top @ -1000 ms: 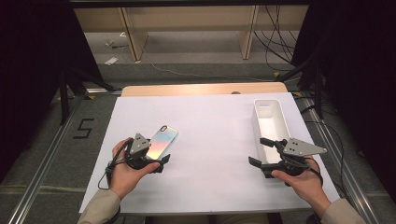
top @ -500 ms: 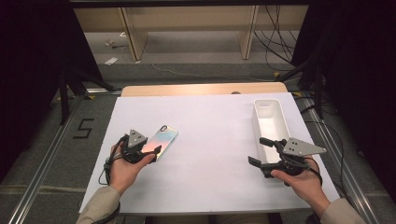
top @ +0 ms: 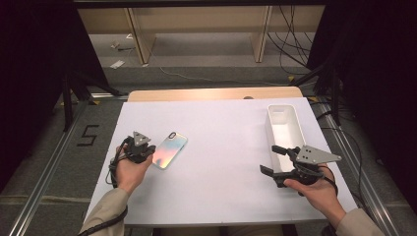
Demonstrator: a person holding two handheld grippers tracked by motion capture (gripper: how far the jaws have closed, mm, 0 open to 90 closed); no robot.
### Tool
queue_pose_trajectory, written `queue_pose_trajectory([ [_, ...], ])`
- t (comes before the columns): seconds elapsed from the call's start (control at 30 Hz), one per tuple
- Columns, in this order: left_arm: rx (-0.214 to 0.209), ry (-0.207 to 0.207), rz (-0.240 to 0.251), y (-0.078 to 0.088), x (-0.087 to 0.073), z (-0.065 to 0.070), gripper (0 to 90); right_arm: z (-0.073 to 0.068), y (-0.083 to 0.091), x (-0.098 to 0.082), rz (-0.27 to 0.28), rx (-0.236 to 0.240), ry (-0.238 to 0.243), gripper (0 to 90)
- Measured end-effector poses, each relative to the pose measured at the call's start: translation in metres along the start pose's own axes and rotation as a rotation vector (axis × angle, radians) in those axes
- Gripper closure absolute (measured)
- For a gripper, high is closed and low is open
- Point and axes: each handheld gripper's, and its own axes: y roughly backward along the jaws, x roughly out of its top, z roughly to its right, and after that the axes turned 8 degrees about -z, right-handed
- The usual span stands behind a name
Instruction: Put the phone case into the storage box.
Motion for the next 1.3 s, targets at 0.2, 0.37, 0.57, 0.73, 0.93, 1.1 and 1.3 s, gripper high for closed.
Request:
queue_pose_trajectory([
  [0.2,0.024,0.007,-0.032,-0.012,0.000,-0.008,90.0,0.001,0.000,0.000,0.003,0.003,-0.001,18.9],
  [0.37,0.032,0.018,-0.064,-0.021,-0.002,-0.015,90.0,0.001,0.000,0.000,0.003,0.003,-0.002,18.9],
  [0.57,0.030,0.020,-0.087,-0.025,-0.004,-0.017,90.0,0.000,0.000,0.000,0.000,0.002,-0.001,18.9],
  [0.73,0.036,0.017,-0.114,-0.031,-0.005,-0.019,90.0,0.000,0.000,0.000,0.003,0.004,-0.001,19.0],
  [0.93,0.037,0.027,-0.133,-0.035,-0.007,-0.022,90.0,0.001,0.000,0.000,-0.001,0.001,-0.004,18.9],
  [1.1,0.025,0.016,-0.149,-0.037,-0.007,-0.021,90.0,0.001,0.000,0.000,0.000,0.001,-0.003,18.9],
  [1.3,0.019,0.012,-0.153,-0.038,-0.008,-0.020,90.0,0.001,0.000,0.000,-0.003,0.000,-0.002,19.0],
])
